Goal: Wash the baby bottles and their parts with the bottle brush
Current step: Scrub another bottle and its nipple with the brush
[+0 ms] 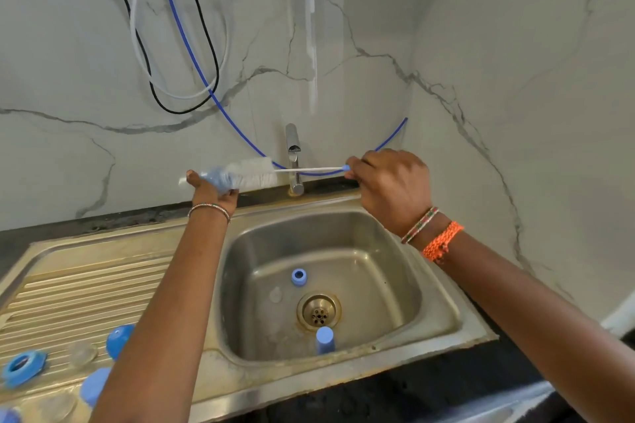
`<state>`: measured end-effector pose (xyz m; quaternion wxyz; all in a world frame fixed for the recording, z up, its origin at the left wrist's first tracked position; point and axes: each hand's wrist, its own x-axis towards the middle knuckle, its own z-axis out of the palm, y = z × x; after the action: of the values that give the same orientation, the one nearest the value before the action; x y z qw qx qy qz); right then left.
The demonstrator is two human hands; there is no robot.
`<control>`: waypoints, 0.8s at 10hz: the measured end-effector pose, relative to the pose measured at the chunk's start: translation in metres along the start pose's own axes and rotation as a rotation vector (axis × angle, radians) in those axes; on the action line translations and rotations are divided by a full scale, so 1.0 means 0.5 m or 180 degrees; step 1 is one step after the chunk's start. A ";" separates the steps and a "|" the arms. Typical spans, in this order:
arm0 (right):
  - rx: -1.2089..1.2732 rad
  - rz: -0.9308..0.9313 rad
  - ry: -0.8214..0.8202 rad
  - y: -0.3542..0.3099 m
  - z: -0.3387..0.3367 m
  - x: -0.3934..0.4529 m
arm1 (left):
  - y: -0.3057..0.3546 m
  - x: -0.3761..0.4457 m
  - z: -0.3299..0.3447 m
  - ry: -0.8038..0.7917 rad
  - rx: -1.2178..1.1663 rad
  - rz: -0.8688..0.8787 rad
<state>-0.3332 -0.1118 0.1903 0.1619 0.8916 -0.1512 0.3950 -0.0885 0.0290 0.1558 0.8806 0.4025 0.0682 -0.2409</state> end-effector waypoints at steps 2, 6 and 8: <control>0.2993 0.2122 -0.3466 0.025 -0.009 0.014 | 0.004 -0.001 -0.011 -0.0600 -0.0096 0.0296; 0.0488 0.0202 -0.0713 0.035 0.032 -0.062 | 0.048 0.001 -0.029 -0.0464 -0.0079 0.0183; 0.3241 0.2161 -0.2943 0.042 -0.004 -0.036 | 0.030 -0.019 -0.035 -0.0786 -0.0452 0.0302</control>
<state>-0.3546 -0.1274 0.1814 -0.4786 0.8354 -0.2685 0.0308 -0.0881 0.0539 0.1572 0.9189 0.3093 -0.0429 -0.2412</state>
